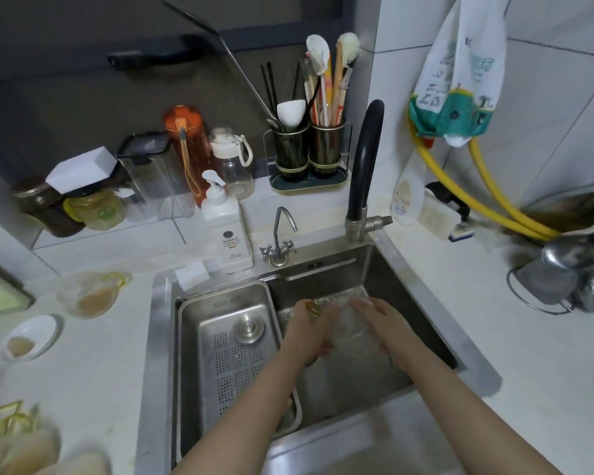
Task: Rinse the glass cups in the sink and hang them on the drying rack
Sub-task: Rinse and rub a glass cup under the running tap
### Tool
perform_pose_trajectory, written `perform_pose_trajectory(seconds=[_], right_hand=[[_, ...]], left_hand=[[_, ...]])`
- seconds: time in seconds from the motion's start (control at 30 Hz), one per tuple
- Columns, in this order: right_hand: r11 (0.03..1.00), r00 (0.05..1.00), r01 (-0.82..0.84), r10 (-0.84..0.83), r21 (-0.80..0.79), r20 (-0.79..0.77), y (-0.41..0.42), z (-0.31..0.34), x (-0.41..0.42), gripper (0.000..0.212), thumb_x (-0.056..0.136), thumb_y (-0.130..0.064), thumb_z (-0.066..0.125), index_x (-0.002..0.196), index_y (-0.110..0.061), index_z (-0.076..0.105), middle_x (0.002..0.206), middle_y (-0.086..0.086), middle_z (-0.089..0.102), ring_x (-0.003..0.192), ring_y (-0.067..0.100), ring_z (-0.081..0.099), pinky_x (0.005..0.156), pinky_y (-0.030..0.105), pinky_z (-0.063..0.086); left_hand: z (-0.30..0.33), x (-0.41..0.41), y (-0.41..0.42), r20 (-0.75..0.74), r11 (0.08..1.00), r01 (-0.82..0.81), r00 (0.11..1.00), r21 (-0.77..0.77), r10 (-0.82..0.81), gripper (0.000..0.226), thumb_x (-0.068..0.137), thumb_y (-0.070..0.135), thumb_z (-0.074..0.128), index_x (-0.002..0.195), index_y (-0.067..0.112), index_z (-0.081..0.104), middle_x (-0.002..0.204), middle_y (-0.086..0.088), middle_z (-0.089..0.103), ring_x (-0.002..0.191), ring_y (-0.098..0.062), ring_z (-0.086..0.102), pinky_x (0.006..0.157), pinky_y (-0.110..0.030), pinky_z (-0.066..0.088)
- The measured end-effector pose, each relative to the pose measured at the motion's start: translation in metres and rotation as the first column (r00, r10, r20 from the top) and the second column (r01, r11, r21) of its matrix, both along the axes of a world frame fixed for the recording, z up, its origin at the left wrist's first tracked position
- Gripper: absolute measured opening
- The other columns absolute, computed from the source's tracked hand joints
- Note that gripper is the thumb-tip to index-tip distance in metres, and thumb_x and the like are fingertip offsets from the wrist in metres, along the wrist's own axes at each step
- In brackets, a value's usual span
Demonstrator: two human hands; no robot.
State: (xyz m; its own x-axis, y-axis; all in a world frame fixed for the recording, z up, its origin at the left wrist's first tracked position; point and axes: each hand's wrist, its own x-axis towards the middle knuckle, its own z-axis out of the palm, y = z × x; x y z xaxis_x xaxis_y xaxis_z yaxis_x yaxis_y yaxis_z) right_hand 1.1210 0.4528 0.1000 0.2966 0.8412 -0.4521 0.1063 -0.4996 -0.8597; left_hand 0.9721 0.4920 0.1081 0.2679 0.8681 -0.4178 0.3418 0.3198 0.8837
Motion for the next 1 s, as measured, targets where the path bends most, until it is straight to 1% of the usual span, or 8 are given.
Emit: perform_pose_trajectory(seconds=[0.1,0.23,0.37,0.47,0.6,0.77,0.87,1.0], right_hand=[[0.999,0.991,0.000,0.007,-0.053,0.134,0.004,0.002,-0.004,0.069,0.074,-0.069,0.056,0.123,-0.020,0.057,0.118,0.006,0.064,0.105,0.025,0.062,0.095,0.042,0.051],[0.994,0.964,-0.038,0.062,-0.099,0.258,0.005,0.008,-0.008,0.072,0.077,-0.073,0.048,0.120,-0.015,0.057,0.109,0.007,0.064,0.099,0.025,0.063,0.088,0.037,0.052],[0.994,0.933,-0.069,0.096,-0.089,0.348,-0.002,0.013,-0.015,0.067,0.080,-0.072,0.046,0.120,-0.019,0.054,0.110,0.007,0.064,0.094,0.024,0.063,0.069,0.032,0.054],[0.997,0.938,-0.064,0.078,-0.053,0.337,-0.007,0.020,-0.020,0.055,0.085,-0.063,0.047,0.124,-0.024,0.049,0.112,0.006,0.062,0.083,0.022,0.064,0.057,0.030,0.057],[0.986,0.923,-0.159,0.165,-0.048,0.348,-0.013,0.022,-0.017,0.048,0.092,-0.042,0.052,0.136,-0.033,0.037,0.123,0.007,0.057,0.082,0.020,0.060,0.044,0.018,0.048],[0.973,0.950,-0.227,0.214,0.035,0.228,-0.022,0.030,-0.013,0.054,0.088,-0.054,0.051,0.138,-0.043,0.033,0.121,-0.001,0.052,0.101,0.024,0.059,0.067,0.036,0.060],[0.949,0.920,-0.307,0.278,0.066,0.277,-0.020,0.032,-0.008,0.057,0.088,-0.055,0.050,0.140,-0.037,0.033,0.132,0.000,0.051,0.114,0.021,0.054,0.094,0.045,0.052],[0.938,0.926,-0.332,0.305,0.097,0.222,-0.016,0.035,-0.004,0.044,0.092,-0.039,0.053,0.131,-0.024,0.043,0.111,-0.003,0.053,0.099,0.012,0.055,0.090,0.033,0.051]], left_hand=[[0.000,-0.003,-0.004,0.007,1.000,0.003,1.000,-0.016,-0.003,0.022,0.093,0.044,0.054,0.081,0.029,0.043,0.088,-0.009,0.065,0.062,-0.019,0.064,0.045,-0.023,0.053],[0.002,-0.008,-0.004,-0.008,0.998,-0.036,0.999,-0.047,0.036,0.050,0.090,0.051,0.055,0.119,0.012,0.043,0.099,-0.013,0.066,0.056,-0.017,0.065,0.041,-0.020,0.051],[0.002,-0.015,-0.006,-0.095,0.989,0.070,0.994,0.127,-0.058,0.065,0.097,0.048,0.042,0.150,0.019,0.018,0.092,-0.001,0.062,0.050,-0.001,0.054,0.036,-0.004,0.038],[0.000,-0.018,-0.009,-0.136,0.952,0.197,0.976,0.232,-0.169,0.065,0.095,0.050,0.043,0.150,0.026,0.017,0.093,-0.002,0.065,0.060,0.001,0.057,0.045,-0.002,0.041],[0.003,-0.021,-0.013,-0.161,0.924,0.245,0.965,0.293,-0.205,0.046,0.096,0.047,0.046,0.136,0.026,0.040,0.110,-0.006,0.065,0.069,0.001,0.057,0.050,-0.001,0.042],[0.006,-0.024,-0.010,-0.222,0.923,0.224,0.962,0.312,-0.159,0.040,0.094,0.055,0.042,0.126,0.031,0.046,0.096,0.004,0.066,0.066,-0.001,0.064,0.056,-0.015,0.051],[0.007,-0.022,-0.010,-0.271,0.923,0.212,0.954,0.321,-0.125,0.039,0.092,0.060,0.040,0.123,0.036,0.045,0.106,-0.001,0.068,0.081,-0.013,0.066,0.074,-0.030,0.057],[0.010,-0.016,-0.014,-0.295,0.949,0.173,0.951,0.264,-0.092,0.038,0.094,0.055,0.043,0.125,0.033,0.046,0.109,-0.009,0.066,0.079,-0.021,0.068,0.069,-0.037,0.060]])
